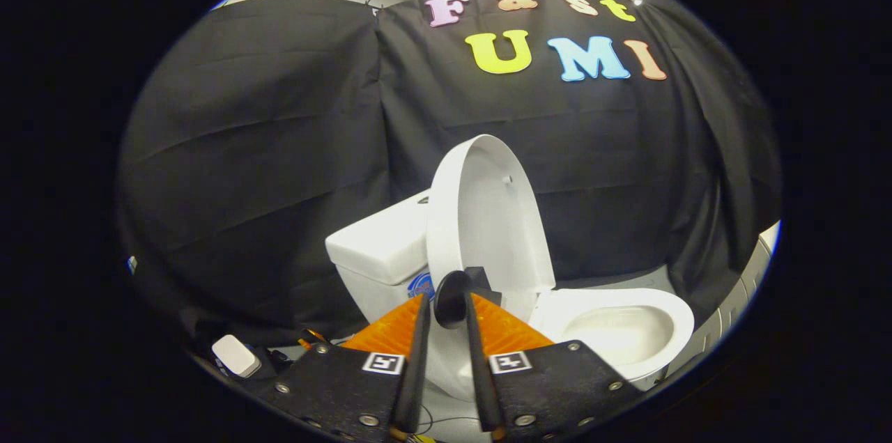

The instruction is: Open the toilet lid.

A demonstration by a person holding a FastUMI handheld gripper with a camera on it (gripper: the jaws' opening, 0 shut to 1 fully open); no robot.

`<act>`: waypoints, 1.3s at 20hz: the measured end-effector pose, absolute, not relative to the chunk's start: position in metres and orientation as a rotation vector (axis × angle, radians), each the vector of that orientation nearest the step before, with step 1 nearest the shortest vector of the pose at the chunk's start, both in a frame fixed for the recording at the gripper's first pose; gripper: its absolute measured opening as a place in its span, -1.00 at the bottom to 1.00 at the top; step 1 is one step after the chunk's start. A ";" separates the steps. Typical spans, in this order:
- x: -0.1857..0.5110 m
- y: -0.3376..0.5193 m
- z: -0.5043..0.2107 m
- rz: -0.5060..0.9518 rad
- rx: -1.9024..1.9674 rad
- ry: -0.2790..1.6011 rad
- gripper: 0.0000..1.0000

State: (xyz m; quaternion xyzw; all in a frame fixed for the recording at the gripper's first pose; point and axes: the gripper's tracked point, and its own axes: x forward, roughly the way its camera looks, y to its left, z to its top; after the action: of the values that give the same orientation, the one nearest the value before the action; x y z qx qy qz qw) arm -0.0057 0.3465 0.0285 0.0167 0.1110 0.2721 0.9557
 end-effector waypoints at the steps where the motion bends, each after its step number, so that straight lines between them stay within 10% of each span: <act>1: -0.003 0.336 0.038 0.540 0.034 0.196 0.16; 4: -0.007 0.321 0.055 0.547 0.057 0.150 0.87; 26: 0.010 0.131 0.135 0.327 0.047 -0.042 0.91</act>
State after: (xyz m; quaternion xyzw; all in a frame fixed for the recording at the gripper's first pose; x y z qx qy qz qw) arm 0.0101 0.1310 0.1355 0.0231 -0.0210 0.1628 0.9862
